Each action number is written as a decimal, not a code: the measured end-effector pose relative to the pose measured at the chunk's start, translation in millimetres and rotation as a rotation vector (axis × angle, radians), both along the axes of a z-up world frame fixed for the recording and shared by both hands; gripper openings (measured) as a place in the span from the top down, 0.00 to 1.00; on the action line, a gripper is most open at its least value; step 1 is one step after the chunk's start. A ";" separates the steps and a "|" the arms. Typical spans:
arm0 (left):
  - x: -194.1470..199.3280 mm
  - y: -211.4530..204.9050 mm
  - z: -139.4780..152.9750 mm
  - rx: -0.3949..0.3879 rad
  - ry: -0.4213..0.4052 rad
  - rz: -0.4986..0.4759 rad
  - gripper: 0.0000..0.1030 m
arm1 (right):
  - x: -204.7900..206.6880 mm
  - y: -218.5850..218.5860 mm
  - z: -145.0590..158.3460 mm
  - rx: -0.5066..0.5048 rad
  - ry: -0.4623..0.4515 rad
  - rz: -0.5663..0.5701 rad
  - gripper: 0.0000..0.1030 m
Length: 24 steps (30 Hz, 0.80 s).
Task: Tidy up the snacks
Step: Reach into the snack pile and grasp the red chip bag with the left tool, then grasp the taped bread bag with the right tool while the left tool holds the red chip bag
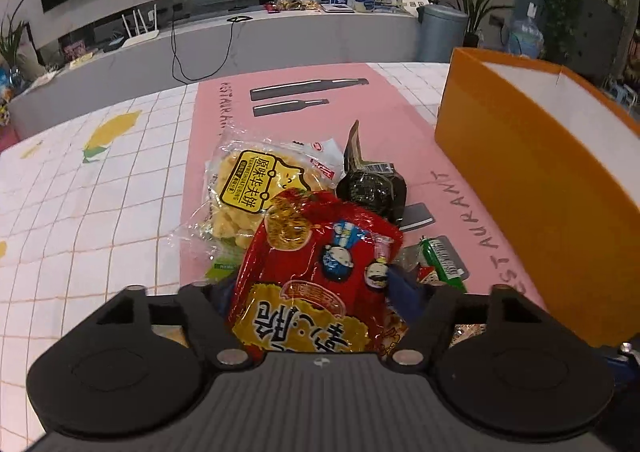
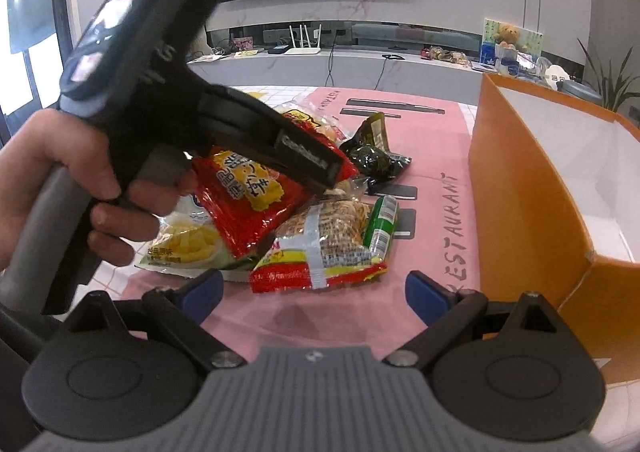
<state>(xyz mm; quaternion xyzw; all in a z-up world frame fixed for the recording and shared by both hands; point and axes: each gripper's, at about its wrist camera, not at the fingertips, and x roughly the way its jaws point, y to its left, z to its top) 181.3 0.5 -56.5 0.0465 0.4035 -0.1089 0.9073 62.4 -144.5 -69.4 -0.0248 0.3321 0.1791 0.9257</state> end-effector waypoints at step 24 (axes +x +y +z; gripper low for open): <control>-36.8 84.2 31.8 -0.143 -0.040 0.088 0.28 | 15.5 -31.4 3.5 0.344 0.037 -0.034 0.04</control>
